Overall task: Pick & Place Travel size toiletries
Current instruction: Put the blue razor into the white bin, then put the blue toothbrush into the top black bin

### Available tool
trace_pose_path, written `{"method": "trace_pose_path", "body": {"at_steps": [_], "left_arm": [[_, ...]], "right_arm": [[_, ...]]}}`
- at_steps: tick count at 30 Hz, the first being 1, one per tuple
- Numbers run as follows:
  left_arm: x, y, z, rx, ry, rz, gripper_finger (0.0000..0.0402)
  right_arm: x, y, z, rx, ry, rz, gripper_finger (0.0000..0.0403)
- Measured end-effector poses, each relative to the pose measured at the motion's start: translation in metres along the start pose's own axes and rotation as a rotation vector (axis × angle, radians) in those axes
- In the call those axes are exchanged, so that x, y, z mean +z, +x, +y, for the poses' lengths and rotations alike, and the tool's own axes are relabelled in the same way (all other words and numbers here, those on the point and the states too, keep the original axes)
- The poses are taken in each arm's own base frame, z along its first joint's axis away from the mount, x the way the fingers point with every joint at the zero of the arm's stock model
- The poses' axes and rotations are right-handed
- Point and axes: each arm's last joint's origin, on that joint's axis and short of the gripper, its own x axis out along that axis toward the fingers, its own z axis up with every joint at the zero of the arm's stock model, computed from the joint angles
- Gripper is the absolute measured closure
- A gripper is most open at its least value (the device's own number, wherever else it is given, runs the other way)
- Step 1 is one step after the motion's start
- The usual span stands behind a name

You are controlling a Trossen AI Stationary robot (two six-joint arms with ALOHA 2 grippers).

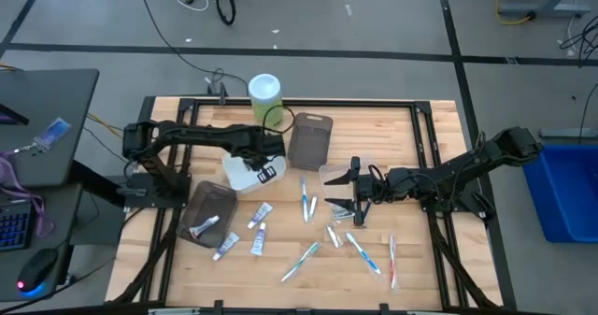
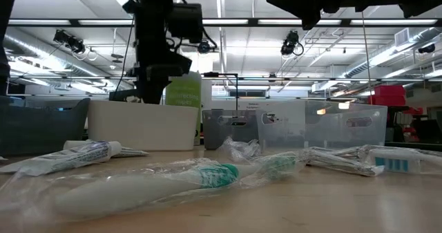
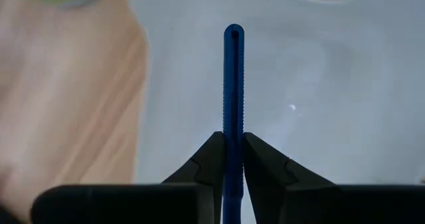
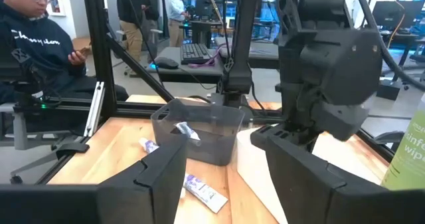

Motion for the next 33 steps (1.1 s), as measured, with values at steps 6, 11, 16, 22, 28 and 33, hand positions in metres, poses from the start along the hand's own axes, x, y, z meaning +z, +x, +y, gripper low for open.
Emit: {"method": "trace_pose_path", "body": {"at_steps": [6, 11, 16, 22, 28, 33], "left_arm": [[-0.007, 0.014, 0.004, 0.003, 0.044, 0.027, 0.0335], [-0.010, 0.016, 0.003, -0.008, 0.057, 0.042, 0.0313], [-0.009, 0.015, -0.003, -0.031, 0.097, 0.009, 0.0287], [-0.005, -0.009, -0.007, -0.057, 0.138, 0.006, 0.0274], [-0.017, -0.076, 0.003, -0.003, 0.193, -0.214, 0.0274], [-0.046, -0.127, 0.027, -0.097, 0.191, -0.433, 0.0274]], "right_arm": [[-0.004, 0.000, 0.000, 0.002, -0.010, 0.039, 0.0179], [-0.007, 0.000, 0.000, 0.003, -0.017, 0.066, 0.0181], [-0.009, 0.000, 0.000, 0.004, -0.022, 0.086, 0.0189], [-0.011, -0.001, 0.000, 0.005, -0.025, 0.116, 0.0191], [-0.012, -0.001, 0.000, 0.002, 0.029, 0.123, 0.0178], [-0.014, -0.001, 0.000, 0.002, 0.026, 0.139, 0.0170]]}}
